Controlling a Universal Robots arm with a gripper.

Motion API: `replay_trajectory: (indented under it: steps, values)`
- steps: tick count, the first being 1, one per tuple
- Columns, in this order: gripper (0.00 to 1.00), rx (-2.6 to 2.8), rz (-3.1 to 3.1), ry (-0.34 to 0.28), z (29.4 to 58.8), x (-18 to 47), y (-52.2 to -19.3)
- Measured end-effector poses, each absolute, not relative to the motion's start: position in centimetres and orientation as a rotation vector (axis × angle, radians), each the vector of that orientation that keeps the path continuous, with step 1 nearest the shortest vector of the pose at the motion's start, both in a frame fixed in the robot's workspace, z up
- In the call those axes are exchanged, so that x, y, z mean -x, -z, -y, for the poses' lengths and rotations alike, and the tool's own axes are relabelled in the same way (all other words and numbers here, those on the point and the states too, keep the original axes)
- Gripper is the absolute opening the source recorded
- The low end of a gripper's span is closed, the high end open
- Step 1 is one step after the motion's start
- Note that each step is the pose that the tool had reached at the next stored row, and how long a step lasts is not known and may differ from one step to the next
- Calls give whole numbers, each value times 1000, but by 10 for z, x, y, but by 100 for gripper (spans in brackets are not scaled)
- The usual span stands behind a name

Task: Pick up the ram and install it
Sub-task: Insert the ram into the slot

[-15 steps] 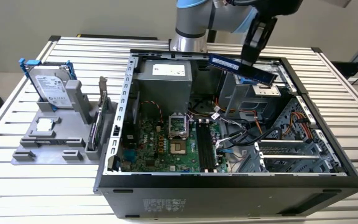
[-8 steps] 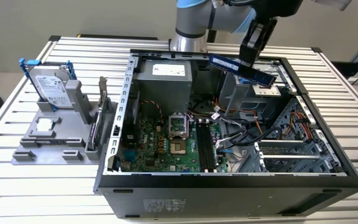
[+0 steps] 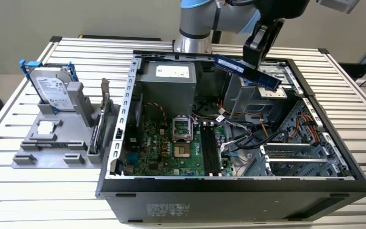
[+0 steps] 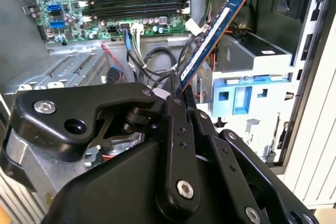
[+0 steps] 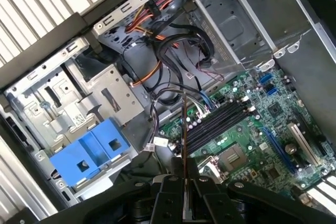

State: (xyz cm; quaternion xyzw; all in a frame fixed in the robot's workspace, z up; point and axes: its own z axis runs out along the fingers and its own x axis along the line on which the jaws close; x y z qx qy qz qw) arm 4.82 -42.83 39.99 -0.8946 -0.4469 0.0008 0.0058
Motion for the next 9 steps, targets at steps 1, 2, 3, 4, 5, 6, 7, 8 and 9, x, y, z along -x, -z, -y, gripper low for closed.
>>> replay_trajectory:
  steps: [1, 2, 3, 4, 5, 6, 7, 8, 9]
  values:
    - [0, 2806, 1387, -2, 428, -48, -400]
    - [0, 2811, 1375, -2, 428, -48, -400]
    - [0, 2817, 1363, -2, 428, -48, -400]
    - [0, 2823, 1351, -2, 428, -48, -399]
    - [0, 2829, 1338, -2, 428, -48, -399]
    - [0, 2835, 1325, -2, 428, -48, -399]
    - [0, 2841, 1313, -2, 428, -48, -399]
    - [0, 2847, 1299, -2, 428, -48, -399]
    - [0, 2853, 1286, -2, 428, -48, -399]
